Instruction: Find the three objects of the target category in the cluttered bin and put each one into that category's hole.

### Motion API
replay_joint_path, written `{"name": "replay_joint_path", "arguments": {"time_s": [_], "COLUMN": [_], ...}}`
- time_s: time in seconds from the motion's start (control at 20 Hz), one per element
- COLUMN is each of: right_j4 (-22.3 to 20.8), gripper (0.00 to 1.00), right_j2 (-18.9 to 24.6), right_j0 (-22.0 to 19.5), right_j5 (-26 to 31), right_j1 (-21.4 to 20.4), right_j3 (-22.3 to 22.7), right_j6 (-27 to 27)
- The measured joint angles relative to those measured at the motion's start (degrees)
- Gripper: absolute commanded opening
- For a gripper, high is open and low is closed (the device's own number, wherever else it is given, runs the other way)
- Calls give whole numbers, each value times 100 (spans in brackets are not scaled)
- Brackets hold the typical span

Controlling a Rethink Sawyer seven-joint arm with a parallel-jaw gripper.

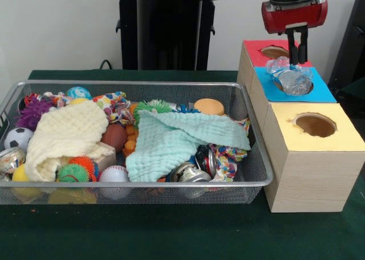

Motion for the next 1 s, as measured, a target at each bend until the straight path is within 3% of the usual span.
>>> {"name": "replay_joint_path", "arguments": {"time_s": [1.0], "right_j4": [-1], "gripper": [0], "right_j2": [2], "right_j0": [54], "right_j5": [-405], "right_j1": [217], "right_j3": [19], "right_j6": [0]}}
